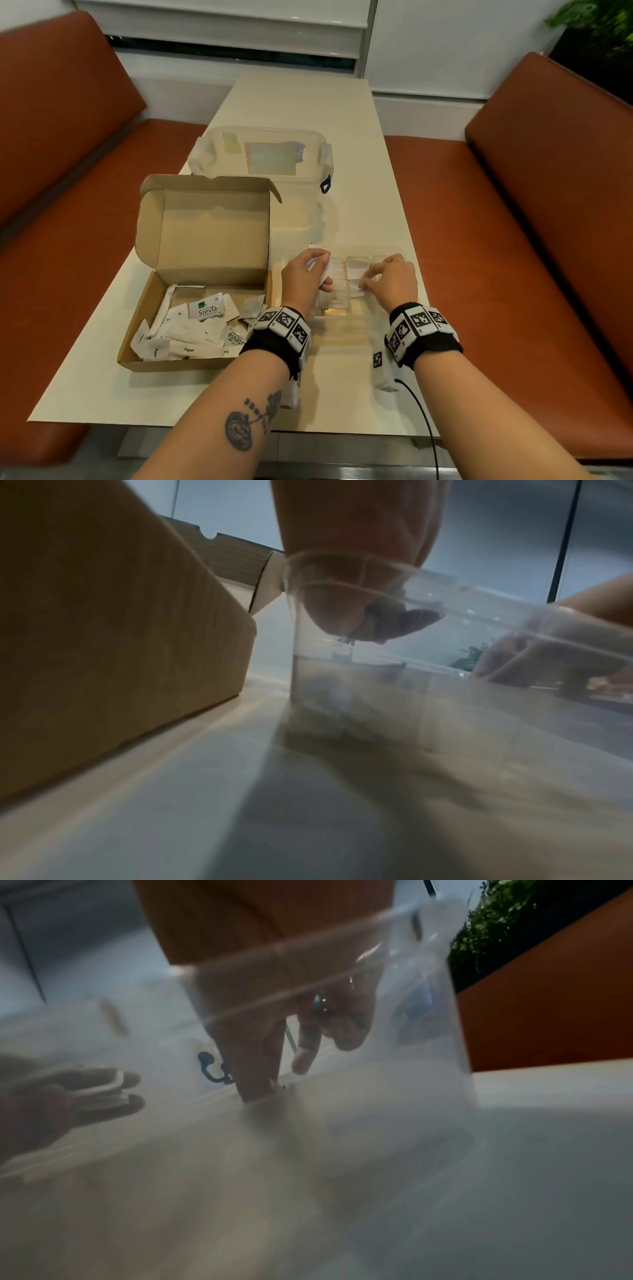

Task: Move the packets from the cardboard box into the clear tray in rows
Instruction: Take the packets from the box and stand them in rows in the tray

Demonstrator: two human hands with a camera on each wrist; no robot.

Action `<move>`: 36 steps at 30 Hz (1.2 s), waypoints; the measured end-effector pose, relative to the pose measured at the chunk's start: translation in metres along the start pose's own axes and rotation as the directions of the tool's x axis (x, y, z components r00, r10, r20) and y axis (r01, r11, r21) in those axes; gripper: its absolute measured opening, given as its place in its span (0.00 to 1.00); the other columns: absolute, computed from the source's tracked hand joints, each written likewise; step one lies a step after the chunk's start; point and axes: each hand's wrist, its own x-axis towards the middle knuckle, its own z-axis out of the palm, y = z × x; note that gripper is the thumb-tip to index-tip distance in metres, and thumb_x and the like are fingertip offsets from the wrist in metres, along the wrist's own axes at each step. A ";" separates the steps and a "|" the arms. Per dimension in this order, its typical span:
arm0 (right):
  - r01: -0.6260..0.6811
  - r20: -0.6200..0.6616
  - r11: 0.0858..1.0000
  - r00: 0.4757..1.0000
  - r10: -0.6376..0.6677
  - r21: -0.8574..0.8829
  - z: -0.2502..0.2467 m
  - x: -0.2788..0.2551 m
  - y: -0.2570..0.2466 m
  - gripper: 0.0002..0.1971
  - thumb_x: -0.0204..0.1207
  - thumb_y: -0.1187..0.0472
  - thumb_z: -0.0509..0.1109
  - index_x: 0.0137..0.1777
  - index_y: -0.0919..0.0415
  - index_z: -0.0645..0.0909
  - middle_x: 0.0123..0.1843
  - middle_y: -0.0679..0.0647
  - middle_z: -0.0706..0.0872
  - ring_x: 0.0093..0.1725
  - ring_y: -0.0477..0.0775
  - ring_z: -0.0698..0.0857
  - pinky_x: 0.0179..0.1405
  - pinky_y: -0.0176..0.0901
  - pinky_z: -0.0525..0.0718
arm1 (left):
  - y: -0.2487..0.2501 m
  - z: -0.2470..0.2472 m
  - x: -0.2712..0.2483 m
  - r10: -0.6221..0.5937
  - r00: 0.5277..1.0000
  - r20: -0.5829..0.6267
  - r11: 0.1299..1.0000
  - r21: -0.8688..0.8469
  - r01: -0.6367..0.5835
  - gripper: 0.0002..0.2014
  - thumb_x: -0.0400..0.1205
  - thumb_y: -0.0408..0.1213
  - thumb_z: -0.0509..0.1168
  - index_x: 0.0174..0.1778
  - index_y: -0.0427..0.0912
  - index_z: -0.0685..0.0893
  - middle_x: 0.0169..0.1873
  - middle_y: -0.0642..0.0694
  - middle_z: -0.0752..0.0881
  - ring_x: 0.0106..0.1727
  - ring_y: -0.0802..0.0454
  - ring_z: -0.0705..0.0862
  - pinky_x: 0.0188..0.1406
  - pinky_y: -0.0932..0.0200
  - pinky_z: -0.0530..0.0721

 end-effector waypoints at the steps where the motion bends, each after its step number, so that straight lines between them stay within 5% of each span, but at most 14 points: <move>1: -0.006 0.002 1.000 1.000 0.006 -0.024 0.002 0.000 -0.001 0.06 0.69 0.55 0.77 0.43 0.55 0.90 0.57 0.53 0.77 0.61 0.55 0.71 0.51 0.39 0.70 | 0.000 0.000 0.000 -0.001 1.000 0.000 1.000 0.002 0.001 0.04 0.83 0.36 0.67 0.48 0.45 0.87 0.38 0.52 0.85 0.25 0.55 0.85 0.27 0.59 0.87; 5: 0.009 0.022 0.993 1.000 -0.007 -0.116 0.006 -0.002 -0.001 0.06 0.72 0.57 0.74 0.47 0.56 0.89 0.60 0.55 0.75 0.62 0.57 0.71 0.54 0.41 0.75 | 0.000 0.000 0.000 0.000 1.000 -0.002 1.000 0.018 0.000 0.04 0.83 0.37 0.67 0.50 0.44 0.86 0.40 0.50 0.85 0.25 0.55 0.85 0.27 0.59 0.87; 13: 0.190 0.051 0.962 0.982 -0.184 -0.198 0.001 -0.005 -0.001 0.07 0.71 0.61 0.75 0.47 0.53 0.84 0.60 0.51 0.72 0.60 0.53 0.69 0.42 0.39 0.72 | 0.001 -0.001 0.000 -0.007 1.000 0.001 1.000 0.008 0.007 0.05 0.83 0.36 0.66 0.51 0.43 0.86 0.41 0.49 0.85 0.26 0.55 0.85 0.27 0.60 0.87; 19: 0.197 0.082 0.951 0.980 -0.182 -0.239 0.001 -0.004 0.003 0.07 0.70 0.58 0.76 0.47 0.54 0.85 0.63 0.51 0.71 0.63 0.54 0.68 0.48 0.39 0.75 | 0.000 0.000 0.000 -0.010 1.000 0.008 1.000 0.026 0.010 0.04 0.83 0.37 0.67 0.50 0.45 0.86 0.41 0.50 0.85 0.26 0.55 0.85 0.29 0.58 0.88; 30: 0.189 0.061 0.949 0.982 -0.179 -0.251 0.006 -0.002 0.004 0.06 0.72 0.58 0.74 0.47 0.55 0.84 0.61 0.53 0.72 0.60 0.55 0.69 0.42 0.40 0.72 | 0.002 0.000 -0.001 -0.017 1.000 0.027 1.000 0.018 0.016 0.03 0.82 0.36 0.68 0.48 0.43 0.86 0.39 0.48 0.85 0.24 0.56 0.84 0.25 0.61 0.86; 36: 0.234 -0.111 0.971 0.968 -0.227 0.057 0.001 -0.007 -0.007 0.07 0.74 0.53 0.72 0.47 0.55 0.85 0.52 0.49 0.80 0.55 0.51 0.74 0.47 0.40 0.72 | 0.003 -0.001 0.000 -0.018 0.998 0.057 1.000 -0.001 0.018 0.09 0.85 0.39 0.62 0.47 0.42 0.87 0.33 0.41 0.85 0.23 0.54 0.84 0.25 0.59 0.86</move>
